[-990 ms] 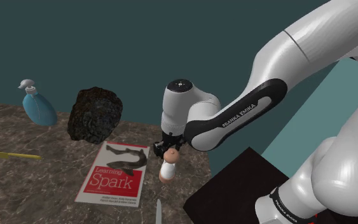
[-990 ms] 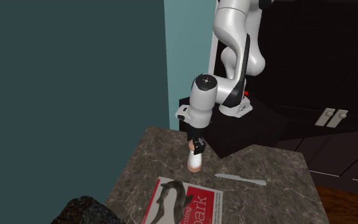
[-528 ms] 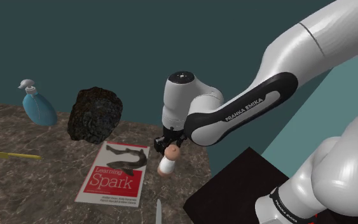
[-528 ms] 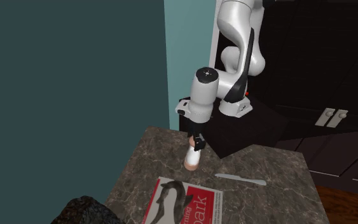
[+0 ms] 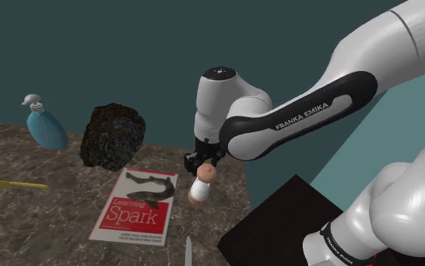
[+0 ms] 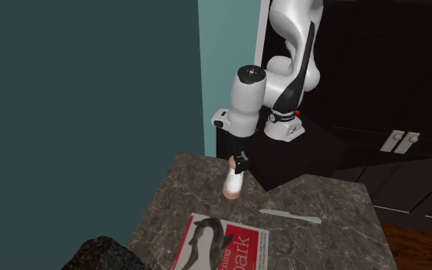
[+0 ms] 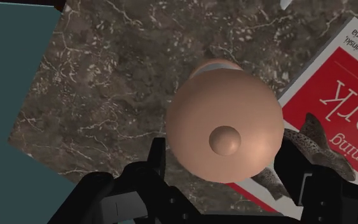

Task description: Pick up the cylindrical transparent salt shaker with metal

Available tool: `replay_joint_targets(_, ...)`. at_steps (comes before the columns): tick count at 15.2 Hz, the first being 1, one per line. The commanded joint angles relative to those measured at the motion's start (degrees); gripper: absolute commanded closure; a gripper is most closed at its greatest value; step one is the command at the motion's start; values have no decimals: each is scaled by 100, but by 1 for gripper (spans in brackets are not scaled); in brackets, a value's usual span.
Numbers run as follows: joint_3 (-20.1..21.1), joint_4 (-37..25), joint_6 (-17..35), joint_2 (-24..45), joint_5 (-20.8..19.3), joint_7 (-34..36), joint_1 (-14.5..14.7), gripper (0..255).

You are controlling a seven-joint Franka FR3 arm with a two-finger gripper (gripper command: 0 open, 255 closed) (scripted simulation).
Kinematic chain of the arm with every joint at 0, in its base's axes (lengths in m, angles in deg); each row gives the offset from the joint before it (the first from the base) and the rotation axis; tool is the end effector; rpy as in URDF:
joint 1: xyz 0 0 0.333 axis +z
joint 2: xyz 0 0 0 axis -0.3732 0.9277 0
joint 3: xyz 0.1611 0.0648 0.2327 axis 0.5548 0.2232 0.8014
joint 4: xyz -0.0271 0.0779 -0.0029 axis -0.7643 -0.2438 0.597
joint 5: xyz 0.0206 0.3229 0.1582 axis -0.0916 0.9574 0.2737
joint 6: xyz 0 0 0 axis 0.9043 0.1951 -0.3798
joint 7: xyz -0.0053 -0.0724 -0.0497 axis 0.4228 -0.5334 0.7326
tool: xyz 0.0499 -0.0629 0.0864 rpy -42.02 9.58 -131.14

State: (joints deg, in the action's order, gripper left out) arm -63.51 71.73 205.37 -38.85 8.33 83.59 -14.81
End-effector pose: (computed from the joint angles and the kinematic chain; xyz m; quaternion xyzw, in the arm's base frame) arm 0.3954 0.2269 0.3042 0.9971 -0.0570 0.0172 0.0468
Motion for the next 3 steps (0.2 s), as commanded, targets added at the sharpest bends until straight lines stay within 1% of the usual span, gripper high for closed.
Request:
replay_joint_targets(1,1,-41,-157,-128,90,-70,10,255)
replay_joint_targets(3,0,-45,-169,-137,97,-75,11,255)
